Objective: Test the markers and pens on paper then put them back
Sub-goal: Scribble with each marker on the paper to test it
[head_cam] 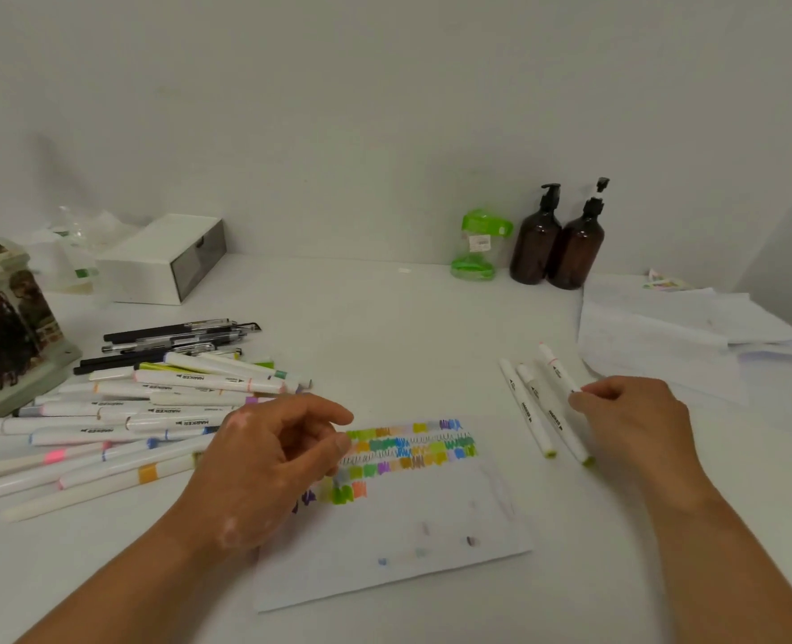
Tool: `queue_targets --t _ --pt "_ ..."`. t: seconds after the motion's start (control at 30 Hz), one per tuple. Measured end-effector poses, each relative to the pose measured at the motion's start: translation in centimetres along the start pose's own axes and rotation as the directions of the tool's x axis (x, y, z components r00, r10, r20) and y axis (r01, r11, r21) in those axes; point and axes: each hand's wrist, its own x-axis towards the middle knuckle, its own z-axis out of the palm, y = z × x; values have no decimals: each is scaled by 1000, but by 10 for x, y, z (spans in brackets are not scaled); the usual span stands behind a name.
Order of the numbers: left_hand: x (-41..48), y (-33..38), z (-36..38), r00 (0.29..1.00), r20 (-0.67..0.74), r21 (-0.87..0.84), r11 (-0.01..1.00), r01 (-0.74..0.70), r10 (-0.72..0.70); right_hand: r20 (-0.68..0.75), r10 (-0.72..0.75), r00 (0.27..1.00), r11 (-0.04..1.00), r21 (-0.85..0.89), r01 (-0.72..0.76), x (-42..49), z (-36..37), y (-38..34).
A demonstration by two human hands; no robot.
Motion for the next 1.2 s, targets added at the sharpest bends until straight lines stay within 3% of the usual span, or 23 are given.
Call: queue_targets --t 0.13,0.27,0.33,0.43,0.53,0.63,0.7,0.8,0.9,1.07,1.2 --pt "-2 -1 -2 1000 0 30 1000 -1 1 42 84 996 994 -73 -81 6 6 10" --pt "-2 0 -6 1000 7 27 1000 0 0 12 75 997 993 -90 -73 5 6 10" --pt "-3 2 -7 1000 19 52 999 -10 9 -64 -14 998 998 -59 10 0 6 2" --pt "0 3 -14 999 -13 96 994 -43 44 -98 -262 960 959 87 270 -26 14 -25" --pt "7 0 -35 981 -186 165 986 -17 48 104 -505 857 856 188 482 -63 34 -55" --pt "5 -3 -62 944 -330 253 963 89 0 302 -596 744 803 234 548 -88 48 -64" --pt "-4 -6 -81 954 -299 413 902 125 4 354 -608 710 793 260 550 -90 49 -63" --pt "-21 -10 -103 990 -135 698 712 69 36 373 -624 686 781 308 543 -88 48 -62" --pt "-33 -17 -107 999 -40 804 594 31 2 387 -641 663 768 329 550 -91 47 -65" --pt "-39 -22 -99 1000 -14 816 578 0 20 441 -638 631 767 290 573 -99 44 -67" --pt "-42 -25 -97 999 17 833 552 10 -44 559 -639 528 697 130 706 -110 50 -76"
